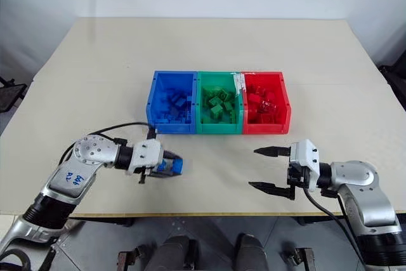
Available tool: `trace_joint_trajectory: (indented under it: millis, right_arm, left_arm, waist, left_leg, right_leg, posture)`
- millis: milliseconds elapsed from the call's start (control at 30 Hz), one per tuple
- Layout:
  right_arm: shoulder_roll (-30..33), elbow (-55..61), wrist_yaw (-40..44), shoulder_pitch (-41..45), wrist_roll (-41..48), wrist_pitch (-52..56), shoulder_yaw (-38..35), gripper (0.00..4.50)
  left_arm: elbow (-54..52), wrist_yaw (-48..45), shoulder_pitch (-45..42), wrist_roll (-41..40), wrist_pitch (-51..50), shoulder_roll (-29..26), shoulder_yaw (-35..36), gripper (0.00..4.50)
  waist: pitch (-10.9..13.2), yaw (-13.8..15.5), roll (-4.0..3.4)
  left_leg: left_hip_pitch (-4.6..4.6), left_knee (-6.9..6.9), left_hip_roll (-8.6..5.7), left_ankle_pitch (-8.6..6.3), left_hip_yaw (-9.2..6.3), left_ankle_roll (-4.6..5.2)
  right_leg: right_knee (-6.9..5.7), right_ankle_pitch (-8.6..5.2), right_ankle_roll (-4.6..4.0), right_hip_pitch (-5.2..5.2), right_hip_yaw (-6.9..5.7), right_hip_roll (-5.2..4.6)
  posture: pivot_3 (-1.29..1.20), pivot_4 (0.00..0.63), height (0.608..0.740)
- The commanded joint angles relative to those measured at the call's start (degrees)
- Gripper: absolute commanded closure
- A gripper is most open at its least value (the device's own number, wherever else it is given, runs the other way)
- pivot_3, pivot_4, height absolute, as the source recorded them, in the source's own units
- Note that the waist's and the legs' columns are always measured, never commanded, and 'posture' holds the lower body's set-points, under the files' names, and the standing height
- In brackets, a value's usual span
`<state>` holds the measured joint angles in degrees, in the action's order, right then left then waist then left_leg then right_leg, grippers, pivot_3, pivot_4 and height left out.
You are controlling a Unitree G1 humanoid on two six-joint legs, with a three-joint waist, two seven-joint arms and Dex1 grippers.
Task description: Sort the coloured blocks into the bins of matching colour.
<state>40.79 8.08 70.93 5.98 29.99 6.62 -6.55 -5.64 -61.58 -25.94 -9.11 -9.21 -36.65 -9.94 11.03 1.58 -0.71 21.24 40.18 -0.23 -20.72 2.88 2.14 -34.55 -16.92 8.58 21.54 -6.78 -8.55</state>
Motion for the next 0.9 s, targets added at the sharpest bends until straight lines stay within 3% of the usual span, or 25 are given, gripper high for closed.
trace_joint_trajectory:
  millis: [33,200,367,400,633,700,900]
  right_arm:
    - [-3.5,3.7,-6.6,1.3,4.4,1.4,-4.2,0.00]
    - [-7.7,4.3,-13.6,4.2,5.1,1.7,-6.0,0.00]
    - [-7.8,3.6,-14.3,5.9,3.9,1.0,-5.3,0.00]
    - [-7.6,3.4,-13.9,6.0,3.6,0.9,-5.2,0.00]
    - [-7.1,1.9,-11.0,6.9,2.0,-0.2,-3.8,0.00]
    - [-6.9,1.1,-10.0,7.6,1.5,-0.7,-3.1,0.00]
    - [-4.7,-3.1,-0.8,11.7,-0.4,-1.0,2.8,0.00]
  left_arm:
    - [1.2,6.3,-6.1,-4.8,-3.1,2.7,7.6,2.95]
    - [8.9,16.2,-13.3,0.1,-1.6,4.5,10.4,2.95]
    - [13.1,18.0,-14.3,0.4,-3.0,5.5,10.1,2.95]
    - [13.5,18.1,-14.4,0.0,-3.5,5.9,10.3,2.23]
    - [8.5,12.9,-9.8,-5.8,-2.5,3.4,14.7,0.13]
    - [7.6,11.2,-7.5,-7.0,-1.6,1.1,16.6,0.06]
    - [9.1,-0.8,12.6,-13.5,5.2,-9.0,30.4,0.06]
  waist:
    - [0.0,-0.1,0.00]
    - [0.0,-0.2,-0.01]
    - [0.0,-0.2,-0.01]
    - [0.0,-0.1,-0.01]
    - [0.0,-0.4,0.01]
    - [0.0,-0.9,0.01]
    - [0.0,-2.6,0.00]
  left_leg:
    - [0.01,0.01,0.01,0.00,-0.02,0.00]
    - [-0.08,-0.04,-0.02,0.02,0.00,-0.03]
    - [-0.03,-0.09,-0.07,0.02,0.03,-0.04]
    - [-0.02,-0.09,-0.06,0.02,0.02,-0.03]
    - [0.04,-0.10,-0.04,0.02,-0.05,-0.02]
    - [0.00,-0.13,0.00,0.02,-0.01,-0.03]
    - [-0.12,-0.22,0.10,0.01,0.13,-0.06]
  right_leg:
    - [-0.01,0.00,0.00,0.00,-0.01,0.00]
    - [-0.08,0.00,0.00,0.00,0.00,0.01]
    - [-0.06,0.00,0.00,0.06,-0.02,0.05]
    - [-0.06,0.00,0.00,0.07,-0.02,0.05]
    - [-0.04,0.00,0.00,0.06,-0.09,0.03]
    - [-0.04,0.00,0.00,0.09,-0.06,0.05]
    - [0.01,-0.01,-0.01,0.11,0.02,0.06]
  posture:
    - [0.00,0.150,0.740]
    - [0.00,0.150,0.740]
    - [0.00,0.150,0.740]
    - [0.00,0.150,0.740]
    - [0.00,0.150,0.740]
    - [0.00,0.150,0.740]
    - [0.00,0.150,0.740]
